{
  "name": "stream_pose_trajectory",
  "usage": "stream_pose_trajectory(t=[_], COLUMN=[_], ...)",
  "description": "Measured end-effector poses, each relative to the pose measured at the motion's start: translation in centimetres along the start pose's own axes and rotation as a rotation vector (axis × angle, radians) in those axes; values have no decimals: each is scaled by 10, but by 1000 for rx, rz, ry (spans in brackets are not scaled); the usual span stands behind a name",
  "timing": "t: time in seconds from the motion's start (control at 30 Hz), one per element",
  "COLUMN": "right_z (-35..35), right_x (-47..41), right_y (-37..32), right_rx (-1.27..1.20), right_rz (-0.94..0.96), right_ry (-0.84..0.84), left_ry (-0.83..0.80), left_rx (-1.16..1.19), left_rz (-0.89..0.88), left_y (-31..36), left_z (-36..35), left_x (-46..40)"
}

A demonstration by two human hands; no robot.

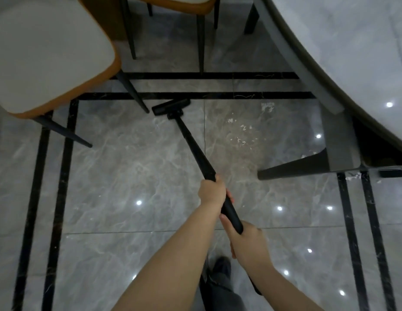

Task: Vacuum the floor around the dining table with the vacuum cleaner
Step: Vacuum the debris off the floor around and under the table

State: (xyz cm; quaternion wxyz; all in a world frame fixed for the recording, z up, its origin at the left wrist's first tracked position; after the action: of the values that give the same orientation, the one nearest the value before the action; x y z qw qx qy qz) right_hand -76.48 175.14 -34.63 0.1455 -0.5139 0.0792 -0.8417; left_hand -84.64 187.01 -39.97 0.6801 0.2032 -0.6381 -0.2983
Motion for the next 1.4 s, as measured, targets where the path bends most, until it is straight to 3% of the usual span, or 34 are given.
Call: stream_pose_trajectory(t=[0.27, 0.6, 0.9, 1.23, 1.4], right_z=[22, 67, 81, 42, 32], right_x=[-31, 37, -15, 81, 103], right_y=[-36, 88, 43, 199, 200], right_rx=[53, -51, -56, -243, -338], right_rz=[43, -109, -67, -383, -374], right_ry=[60, 97, 168, 84, 57], left_ry=[-30, -139, -181, -299, -325], left_rx=[58, -47, -24, -324, -434], left_rz=[21, 83, 14, 65, 45], left_y=[45, -33, 13, -111, -109], left_z=[-19, -81, -110, -104, -90], left_x=[-17, 83, 27, 147, 165])
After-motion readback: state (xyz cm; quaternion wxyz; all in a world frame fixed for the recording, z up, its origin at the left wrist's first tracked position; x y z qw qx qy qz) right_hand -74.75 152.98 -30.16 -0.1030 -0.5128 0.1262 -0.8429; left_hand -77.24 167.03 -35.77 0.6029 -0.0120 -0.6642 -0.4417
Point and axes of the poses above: each hand's wrist, its own x-axis away from the middle knuckle, its own z-axis out of the back of the hand, y = z × x, the point moved 8 cm from there along -x, towards the middle knuckle, and after that the axes turned 15 degrees about -z, right-handed, at the moved point
